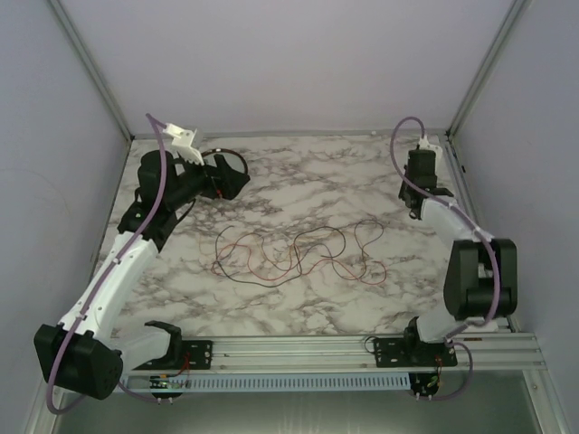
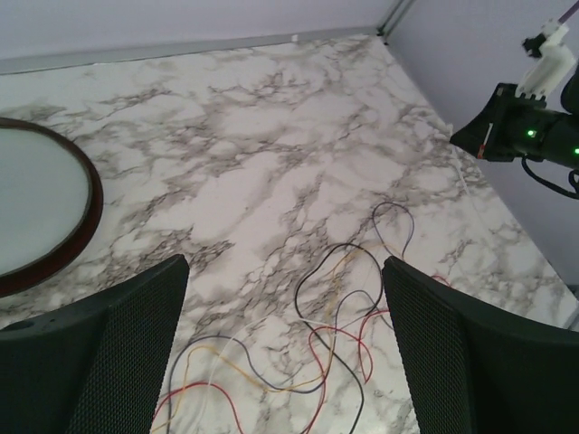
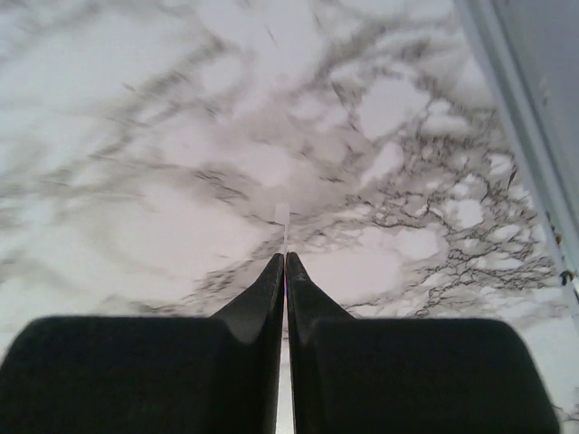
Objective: Zip-tie the wires
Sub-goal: Pick up the ribbon at the center of the board.
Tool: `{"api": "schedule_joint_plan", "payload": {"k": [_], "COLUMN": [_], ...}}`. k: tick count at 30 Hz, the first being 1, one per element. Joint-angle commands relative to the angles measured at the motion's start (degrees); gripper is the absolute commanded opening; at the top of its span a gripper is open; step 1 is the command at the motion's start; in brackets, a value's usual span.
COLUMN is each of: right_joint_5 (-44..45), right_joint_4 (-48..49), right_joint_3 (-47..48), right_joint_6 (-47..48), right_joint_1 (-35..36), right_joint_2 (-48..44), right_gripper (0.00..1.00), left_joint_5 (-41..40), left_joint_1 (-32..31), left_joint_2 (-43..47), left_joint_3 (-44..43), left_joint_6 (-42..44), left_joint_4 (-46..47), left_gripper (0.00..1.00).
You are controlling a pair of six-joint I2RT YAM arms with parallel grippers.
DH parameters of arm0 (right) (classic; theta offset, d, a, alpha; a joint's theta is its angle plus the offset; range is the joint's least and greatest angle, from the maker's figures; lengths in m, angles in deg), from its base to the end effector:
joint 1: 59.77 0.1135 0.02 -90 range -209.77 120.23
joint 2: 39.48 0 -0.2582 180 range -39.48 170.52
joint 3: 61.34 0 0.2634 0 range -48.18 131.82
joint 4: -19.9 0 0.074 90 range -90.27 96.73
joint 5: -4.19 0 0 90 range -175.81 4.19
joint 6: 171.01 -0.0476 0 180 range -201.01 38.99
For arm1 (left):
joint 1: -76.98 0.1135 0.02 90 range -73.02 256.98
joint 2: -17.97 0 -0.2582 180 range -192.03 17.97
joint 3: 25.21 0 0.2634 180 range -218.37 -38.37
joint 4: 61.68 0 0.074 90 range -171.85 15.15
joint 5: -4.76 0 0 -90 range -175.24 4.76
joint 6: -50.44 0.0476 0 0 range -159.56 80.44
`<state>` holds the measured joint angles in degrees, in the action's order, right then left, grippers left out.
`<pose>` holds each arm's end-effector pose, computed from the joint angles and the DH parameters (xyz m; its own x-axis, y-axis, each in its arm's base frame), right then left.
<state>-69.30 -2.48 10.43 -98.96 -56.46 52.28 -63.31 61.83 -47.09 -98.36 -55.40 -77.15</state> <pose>0.3640 0.0075 0.2009 -0.5925 0.2617 -0.7619 0.3541 0.9341 0.0455 0.2744 -0.0927 0.3695 -0.2830 -0.1857 -0.9410 0.5433 0.7774 -0.3168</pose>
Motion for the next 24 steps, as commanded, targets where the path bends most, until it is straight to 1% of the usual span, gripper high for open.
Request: {"api": "schedule_joint_plan", "payload": {"k": [1, 4, 7, 10, 12, 14, 17, 19, 21, 24], "right_joint_5": [8.6, 11.7, 12.8, 10.7, 7.6, 4.1, 1.1, 1.3, 3.8, 10.6], "right_joint_4": [-1.5, -0.3, 4.7, 10.9, 15.7, 19.8, 22.4, 21.8, 21.6, 21.5], "right_joint_3": [1.3, -0.8, -3.9, -6.1, -7.4, -7.7, -6.4, -4.5, -2.9, -0.8], "right_joint_6": [0.1, -0.4, 0.6, 2.7, 4.7, 4.3, 1.1, -0.9, -2.6, -6.2], "right_joint_1": [6.8, 12.8, 18.9, 25.1, 28.3, 30.5, 32.0, 33.3, 35.8, 40.3], "right_joint_2": [-8.5, -13.7, -19.4, -24.8, -28.1, -30.7, -32.5, -32.4, -32.0, -30.9], "right_gripper": [0.0, 0.0, 0.0, 0.0, 0.0, 0.0, 0.0, 0.0, 0.0, 0.0], "left_joint_5": [5.2, 5.7, 5.7, 3.9, 3.6, 3.8, 5.0, 5.4, 5.4, 1.7], "left_joint_1": [0.1, -0.6, -1.8, -3.9, -5.4, -6.6, -8.6, -10.7, -13.3, -17.6], "left_joint_2": [-0.6, -1.5, -3.0, -4.4, -4.9, -5.1, -5.5, -5.6, -5.6, -5.2], "left_joint_3": [0.7, 2.3, 1.8, 0.3, 0.0, -0.1, 0.5, 2.0, 4.6, 9.1], "left_joint_6": [-3.4, -5.2, -7.1, -9.6, -11.5, -12.6, -12.2, -11.2, -9.8, -6.9], "left_joint_4": [8.3, 11.7, 13.8, 15.8, 18.8, 21.6, 24.3, 26.5, 30.7, 36.7], "left_gripper": [0.88, 0.88, 0.87, 0.85, 0.85, 0.85, 0.85, 0.85, 0.87, 0.89]}}
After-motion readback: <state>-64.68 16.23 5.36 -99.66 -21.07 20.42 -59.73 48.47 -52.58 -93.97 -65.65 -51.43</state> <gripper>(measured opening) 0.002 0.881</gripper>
